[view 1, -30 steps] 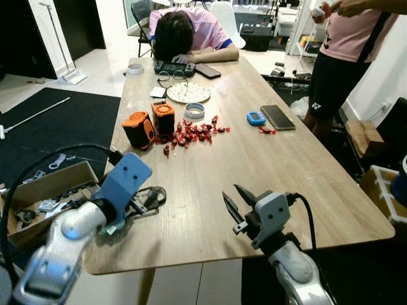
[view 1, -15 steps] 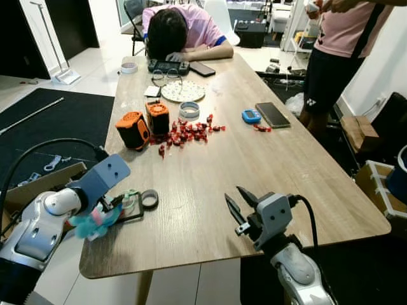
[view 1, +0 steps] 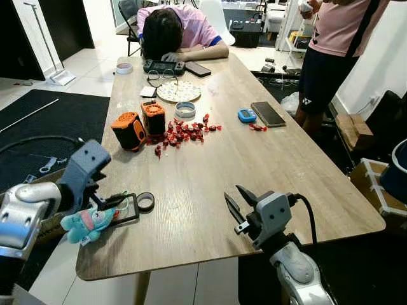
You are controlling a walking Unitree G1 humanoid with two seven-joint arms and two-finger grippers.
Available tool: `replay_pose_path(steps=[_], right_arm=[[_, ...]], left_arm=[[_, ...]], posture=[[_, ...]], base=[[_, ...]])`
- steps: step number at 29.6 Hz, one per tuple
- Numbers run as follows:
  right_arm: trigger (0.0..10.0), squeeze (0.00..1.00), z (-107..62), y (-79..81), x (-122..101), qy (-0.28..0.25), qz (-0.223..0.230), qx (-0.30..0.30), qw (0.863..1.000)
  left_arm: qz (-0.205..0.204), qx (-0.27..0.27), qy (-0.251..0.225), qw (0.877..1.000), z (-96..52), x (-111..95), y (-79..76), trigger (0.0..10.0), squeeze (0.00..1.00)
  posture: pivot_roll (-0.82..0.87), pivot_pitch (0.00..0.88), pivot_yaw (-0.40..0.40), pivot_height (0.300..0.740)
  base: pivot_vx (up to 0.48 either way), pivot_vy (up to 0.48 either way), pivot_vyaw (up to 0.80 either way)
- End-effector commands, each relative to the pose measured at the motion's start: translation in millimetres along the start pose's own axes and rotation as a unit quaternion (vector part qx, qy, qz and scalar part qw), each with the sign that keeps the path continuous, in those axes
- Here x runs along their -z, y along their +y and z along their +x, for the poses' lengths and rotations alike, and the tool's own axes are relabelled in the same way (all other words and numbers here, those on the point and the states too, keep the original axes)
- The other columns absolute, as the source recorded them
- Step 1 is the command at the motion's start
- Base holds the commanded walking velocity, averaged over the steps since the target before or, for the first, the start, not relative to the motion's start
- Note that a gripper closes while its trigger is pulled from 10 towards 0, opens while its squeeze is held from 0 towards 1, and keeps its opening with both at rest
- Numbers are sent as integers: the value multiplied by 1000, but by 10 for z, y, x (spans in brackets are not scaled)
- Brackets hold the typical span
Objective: Hang keys on a hook
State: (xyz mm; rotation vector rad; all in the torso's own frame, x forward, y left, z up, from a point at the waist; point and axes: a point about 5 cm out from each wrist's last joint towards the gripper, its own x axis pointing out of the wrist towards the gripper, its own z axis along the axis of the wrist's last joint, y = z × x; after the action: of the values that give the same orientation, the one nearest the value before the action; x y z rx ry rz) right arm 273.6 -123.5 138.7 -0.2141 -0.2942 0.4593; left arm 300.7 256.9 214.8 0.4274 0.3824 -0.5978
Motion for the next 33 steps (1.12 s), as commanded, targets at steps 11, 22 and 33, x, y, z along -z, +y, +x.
replay_pose_path(steps=[11, 22, 33], right_arm=[[10000, 0, -27, -1, 37, 8, 5, 1, 1000], [10000, 0, -17, -23, 33, 7, 2, 0, 1000], [10000, 0, 6, -17, 23, 3, 1, -4, 1000]], left_arm=[[105, -13, 99, 989, -299, 167, 254, 10000, 0], [131, -1, 152, 980, -395, 347, 287, 10000, 0], [165, 10, 224, 960, -448, 671, 292, 10000, 0]], posture=[[76, 124, 3, 740], [73, 115, -4, 740], [79, 112, -6, 740]], base=[[0, 0, 0], [0, 0, 0], [0, 0, 0]])
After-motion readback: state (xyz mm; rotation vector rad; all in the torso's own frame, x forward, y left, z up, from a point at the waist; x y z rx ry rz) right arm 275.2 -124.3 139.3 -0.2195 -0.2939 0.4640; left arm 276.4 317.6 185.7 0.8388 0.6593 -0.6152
